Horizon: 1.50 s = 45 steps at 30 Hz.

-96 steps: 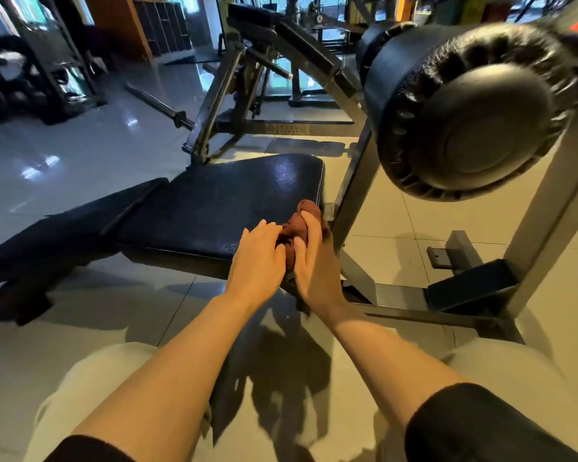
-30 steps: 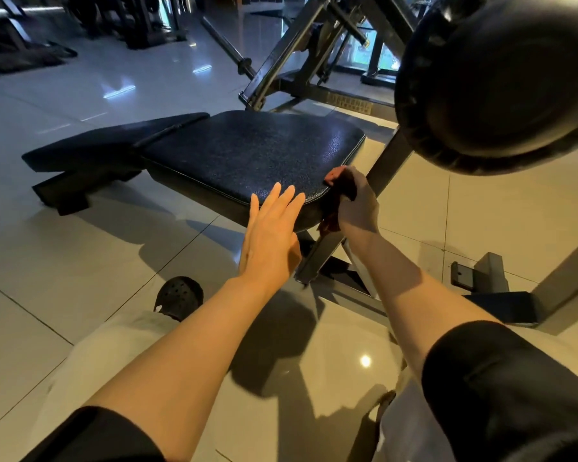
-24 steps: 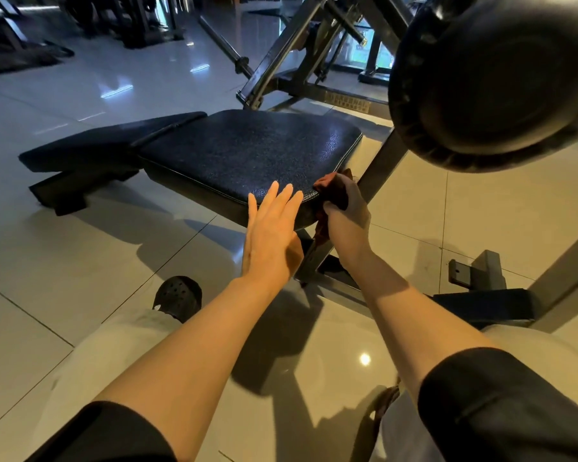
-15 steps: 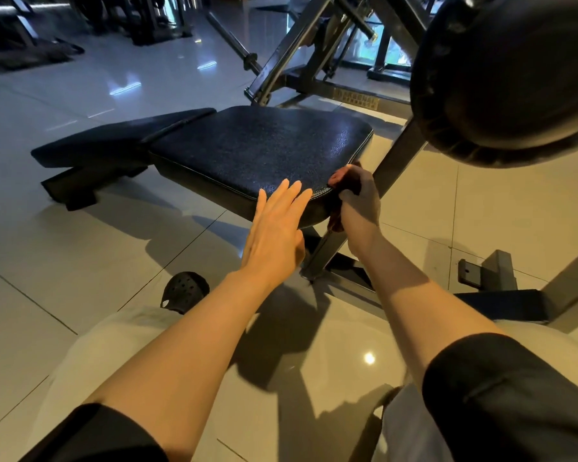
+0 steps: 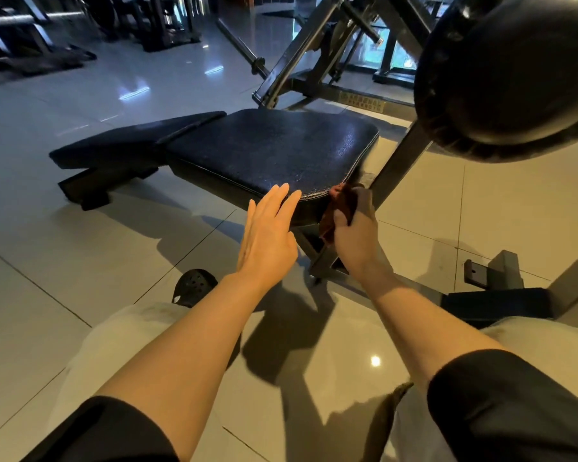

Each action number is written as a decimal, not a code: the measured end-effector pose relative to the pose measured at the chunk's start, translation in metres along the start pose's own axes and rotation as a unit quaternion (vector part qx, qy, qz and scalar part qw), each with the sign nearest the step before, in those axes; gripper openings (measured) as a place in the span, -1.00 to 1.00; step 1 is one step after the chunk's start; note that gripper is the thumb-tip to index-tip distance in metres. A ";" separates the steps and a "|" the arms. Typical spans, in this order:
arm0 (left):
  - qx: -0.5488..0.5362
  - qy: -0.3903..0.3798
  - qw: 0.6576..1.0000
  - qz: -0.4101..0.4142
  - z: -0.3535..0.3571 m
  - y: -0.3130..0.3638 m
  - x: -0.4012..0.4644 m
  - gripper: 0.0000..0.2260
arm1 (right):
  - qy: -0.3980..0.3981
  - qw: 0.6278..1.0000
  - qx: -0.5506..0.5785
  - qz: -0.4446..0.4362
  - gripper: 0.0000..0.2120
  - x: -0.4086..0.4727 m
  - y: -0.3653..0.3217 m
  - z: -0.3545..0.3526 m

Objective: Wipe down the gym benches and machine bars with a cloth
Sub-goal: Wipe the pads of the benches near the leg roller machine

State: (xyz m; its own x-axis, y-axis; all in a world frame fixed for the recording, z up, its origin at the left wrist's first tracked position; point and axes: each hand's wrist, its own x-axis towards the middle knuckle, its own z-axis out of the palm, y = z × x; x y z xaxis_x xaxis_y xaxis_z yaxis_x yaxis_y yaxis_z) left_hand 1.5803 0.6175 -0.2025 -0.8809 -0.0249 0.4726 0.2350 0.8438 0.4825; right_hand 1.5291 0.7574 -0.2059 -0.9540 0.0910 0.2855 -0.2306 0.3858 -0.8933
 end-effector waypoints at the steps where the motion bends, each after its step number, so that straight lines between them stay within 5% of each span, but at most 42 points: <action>1: 0.003 -0.001 1.000 -0.001 -0.001 -0.002 -0.001 -0.39 | -0.019 1.000 -0.001 -0.016 -0.64 -0.011 0.002 0.009; 4: 0.007 -0.001 1.000 -0.014 -0.002 -0.001 -0.004 -0.38 | -0.077 0.994 0.015 -0.071 -0.68 -0.040 0.004 0.021; 10: -0.019 0.002 0.997 -0.080 -0.001 -0.001 -0.006 -0.32 | 0.075 0.997 -0.013 0.002 -0.58 0.000 -0.007 0.004; 18: -0.015 -0.003 0.996 -0.086 -0.003 0.000 -0.005 -0.32 | -0.098 0.990 -0.079 -0.059 -0.67 -0.018 0.006 0.011; 24: -0.040 -0.016 0.993 -0.107 -0.004 -0.004 -0.008 -0.32 | 0.101 0.993 -0.028 0.050 -0.60 0.000 -0.013 -0.006; 31: -0.073 -0.003 0.986 -0.150 -0.016 -0.012 -0.011 -0.35 | -0.024 0.998 -0.035 -0.049 -0.74 -0.052 -0.019 0.030; 36: -0.031 -0.036 0.991 -0.127 -0.034 -0.028 -0.010 -0.33 | 0.121 0.992 -0.019 -0.020 -0.67 -0.033 -0.027 0.021; 39: -0.009 -0.061 0.994 -0.091 -0.038 -0.037 -0.011 -0.32 | 0.098 0.991 -0.057 -0.077 -0.70 -0.033 -0.033 0.034; 45: 0.007 -0.084 0.993 -0.081 -0.032 -0.040 -0.012 -0.27 | 0.041 0.991 -0.111 0.060 -0.61 -0.057 -0.019 0.064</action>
State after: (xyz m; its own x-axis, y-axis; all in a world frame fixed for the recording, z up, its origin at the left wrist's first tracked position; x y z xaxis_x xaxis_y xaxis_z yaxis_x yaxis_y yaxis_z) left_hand 1.5951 0.5672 -0.2040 -0.9632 -0.0726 0.2586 0.0792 0.8432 0.5318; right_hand 1.5758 0.6859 -0.2279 -0.9509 0.2201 0.2177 -0.0596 0.5599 -0.8264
